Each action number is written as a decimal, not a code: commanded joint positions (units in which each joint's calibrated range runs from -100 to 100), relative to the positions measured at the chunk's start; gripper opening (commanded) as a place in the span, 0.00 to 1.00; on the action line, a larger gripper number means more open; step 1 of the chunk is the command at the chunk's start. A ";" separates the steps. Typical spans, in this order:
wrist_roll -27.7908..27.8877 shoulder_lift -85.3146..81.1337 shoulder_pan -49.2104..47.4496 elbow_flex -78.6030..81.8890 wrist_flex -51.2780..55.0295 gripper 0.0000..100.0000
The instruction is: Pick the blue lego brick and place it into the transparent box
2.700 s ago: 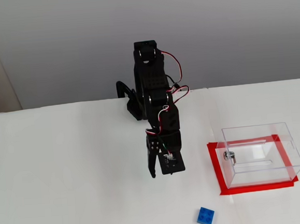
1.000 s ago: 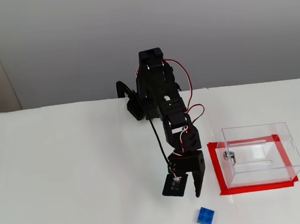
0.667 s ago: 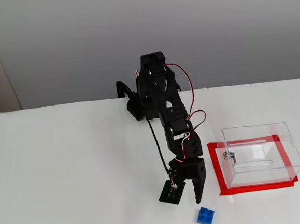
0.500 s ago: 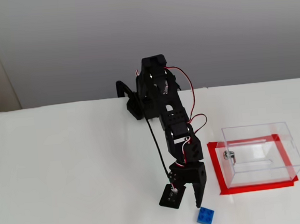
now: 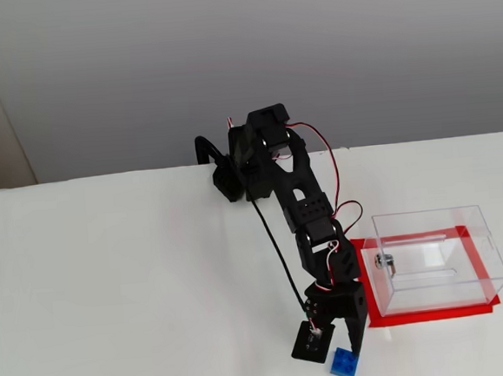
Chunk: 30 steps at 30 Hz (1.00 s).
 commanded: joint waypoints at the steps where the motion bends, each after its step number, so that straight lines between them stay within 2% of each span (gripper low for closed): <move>1: -0.56 0.91 0.32 -4.92 0.03 0.26; 9: -0.61 2.10 0.69 -6.10 4.04 0.26; 30: -2.49 8.80 0.40 -11.61 3.86 0.27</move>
